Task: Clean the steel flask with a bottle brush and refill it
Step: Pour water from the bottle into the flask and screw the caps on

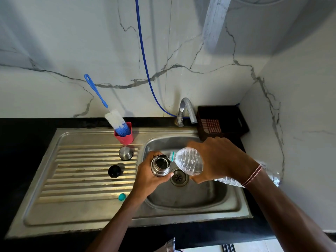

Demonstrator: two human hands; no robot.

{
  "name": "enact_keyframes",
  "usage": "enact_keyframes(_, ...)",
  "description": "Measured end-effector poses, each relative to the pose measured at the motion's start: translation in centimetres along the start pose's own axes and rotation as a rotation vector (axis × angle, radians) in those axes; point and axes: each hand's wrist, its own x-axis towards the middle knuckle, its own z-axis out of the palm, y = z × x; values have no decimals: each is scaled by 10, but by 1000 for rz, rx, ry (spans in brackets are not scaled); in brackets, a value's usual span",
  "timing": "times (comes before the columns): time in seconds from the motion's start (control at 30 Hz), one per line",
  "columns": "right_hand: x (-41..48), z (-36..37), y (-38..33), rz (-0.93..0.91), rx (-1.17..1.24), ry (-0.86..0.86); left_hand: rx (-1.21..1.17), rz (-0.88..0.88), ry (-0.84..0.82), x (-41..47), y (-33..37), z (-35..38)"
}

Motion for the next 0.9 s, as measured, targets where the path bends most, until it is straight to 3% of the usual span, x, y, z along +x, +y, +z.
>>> enact_keyframes(0.53, 2, 10, 1, -2, 33, 28, -8, -4, -6, -2, 4, 1)
enact_keyframes(0.9, 2, 42, -1, 27, 165, 172, -32, 17, 20, -3, 17, 0)
